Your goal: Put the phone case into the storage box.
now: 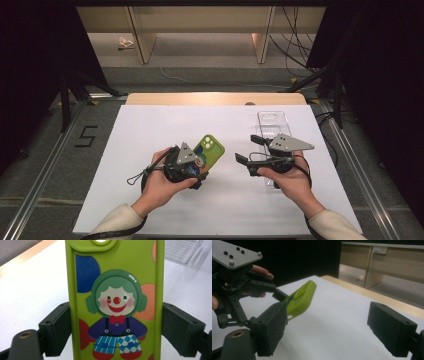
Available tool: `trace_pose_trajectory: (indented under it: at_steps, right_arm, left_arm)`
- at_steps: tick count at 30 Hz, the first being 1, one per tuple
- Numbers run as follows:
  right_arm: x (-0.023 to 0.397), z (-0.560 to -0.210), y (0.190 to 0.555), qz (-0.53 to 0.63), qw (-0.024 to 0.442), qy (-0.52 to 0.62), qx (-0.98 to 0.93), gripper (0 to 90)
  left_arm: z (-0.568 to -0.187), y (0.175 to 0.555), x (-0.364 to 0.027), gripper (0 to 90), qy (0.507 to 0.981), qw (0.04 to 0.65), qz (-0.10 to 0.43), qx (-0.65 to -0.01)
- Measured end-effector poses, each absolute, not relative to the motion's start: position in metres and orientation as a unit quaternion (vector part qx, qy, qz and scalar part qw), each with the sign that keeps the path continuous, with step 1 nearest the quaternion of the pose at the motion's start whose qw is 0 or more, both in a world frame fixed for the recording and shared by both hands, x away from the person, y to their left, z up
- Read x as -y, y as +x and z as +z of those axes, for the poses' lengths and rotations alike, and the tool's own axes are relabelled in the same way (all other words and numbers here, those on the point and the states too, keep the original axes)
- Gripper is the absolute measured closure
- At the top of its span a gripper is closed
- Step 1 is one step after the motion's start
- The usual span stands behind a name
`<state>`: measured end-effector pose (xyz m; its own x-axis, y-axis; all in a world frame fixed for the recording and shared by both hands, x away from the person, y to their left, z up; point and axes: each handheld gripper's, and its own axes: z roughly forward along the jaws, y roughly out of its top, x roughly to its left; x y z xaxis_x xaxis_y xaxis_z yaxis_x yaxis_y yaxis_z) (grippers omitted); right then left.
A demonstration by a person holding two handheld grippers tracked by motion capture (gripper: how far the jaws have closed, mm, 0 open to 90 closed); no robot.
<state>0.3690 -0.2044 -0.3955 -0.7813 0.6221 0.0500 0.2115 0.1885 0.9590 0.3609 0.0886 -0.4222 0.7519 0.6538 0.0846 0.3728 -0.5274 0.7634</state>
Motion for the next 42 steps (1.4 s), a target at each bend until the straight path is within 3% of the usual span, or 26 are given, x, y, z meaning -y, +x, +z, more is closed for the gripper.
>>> trace_pose_trajectory:
  at_steps: [42]
  right_arm:
    - [0.184,-0.394,0.385,0.573,0.170,0.281,-0.751,17.2]
  left_arm:
    - [-0.422,0.354,-0.077,16.1,0.861,0.382,0.179,-0.284]
